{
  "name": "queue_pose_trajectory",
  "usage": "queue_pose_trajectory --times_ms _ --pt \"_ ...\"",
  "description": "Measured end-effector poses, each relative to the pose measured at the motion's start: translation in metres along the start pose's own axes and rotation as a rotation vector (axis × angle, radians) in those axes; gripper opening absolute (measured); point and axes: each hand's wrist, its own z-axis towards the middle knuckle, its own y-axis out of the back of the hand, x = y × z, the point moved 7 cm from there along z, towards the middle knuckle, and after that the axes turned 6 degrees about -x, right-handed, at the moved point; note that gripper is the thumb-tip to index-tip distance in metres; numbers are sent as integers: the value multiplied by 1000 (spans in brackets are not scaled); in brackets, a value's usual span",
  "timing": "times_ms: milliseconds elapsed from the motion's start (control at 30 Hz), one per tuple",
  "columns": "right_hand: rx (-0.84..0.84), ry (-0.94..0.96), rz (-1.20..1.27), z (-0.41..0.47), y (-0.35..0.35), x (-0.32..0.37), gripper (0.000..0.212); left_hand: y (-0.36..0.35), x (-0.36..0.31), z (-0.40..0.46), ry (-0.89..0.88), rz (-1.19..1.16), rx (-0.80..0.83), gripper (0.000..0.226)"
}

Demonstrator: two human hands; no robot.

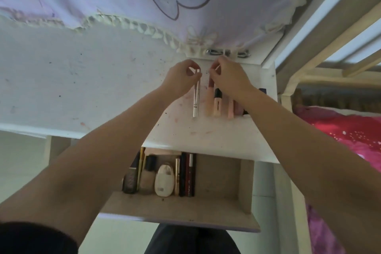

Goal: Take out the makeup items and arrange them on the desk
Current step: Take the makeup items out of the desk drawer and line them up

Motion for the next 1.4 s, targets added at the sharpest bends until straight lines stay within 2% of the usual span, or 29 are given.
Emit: queue_pose_trajectory --times_ms 100,267,367,467,533,600,700,767,867,967,1100,1233,1333,1400 --pt "-5 21 -131 4 -8 -13 22 -21 2 15 -1 54 20 22" --pt "-20 17 -174 4 -7 -23 28 -38 6 16 40 60 22 28" --pt "-118 41 -115 -14 6 -16 29 -34 6 1 43 76 59 34" --pt "-206 198 124 -73 17 7 20 -15 14 -44 2 51 9 23" --pt "-68 296 210 -134 -4 15 22 -7 27 -101 -49 -1 -2 13" --pt "149 267 199 -193 -46 5 25 -15 53 -165 -63 26 94 10" --pt "443 64 71 -240 -110 -34 27 -51 108 -229 -36 216 322 15" --pt "529 -74 3 -240 -133 -55 42 -70 131 -231 22 286 355 27" --pt "456 -95 51 -216 -148 -57 56 -96 139 -204 37 363 321 46" --pt "413 -61 75 -196 -166 -51 48 -120 137 -183 16 471 320 56" --pt "323 -69 22 -186 -176 -54 39 -133 140 -178 13 542 341 48" --pt "274 -207 6 -191 -181 -62 32 -126 142 -182 61 470 234 37" --pt "367 -184 -237 -204 -193 -64 25 -114 142 -187 131 381 162 38" --pt "397 -184 -325 -212 -196 -66 25 -107 146 -191 210 222 145 30"
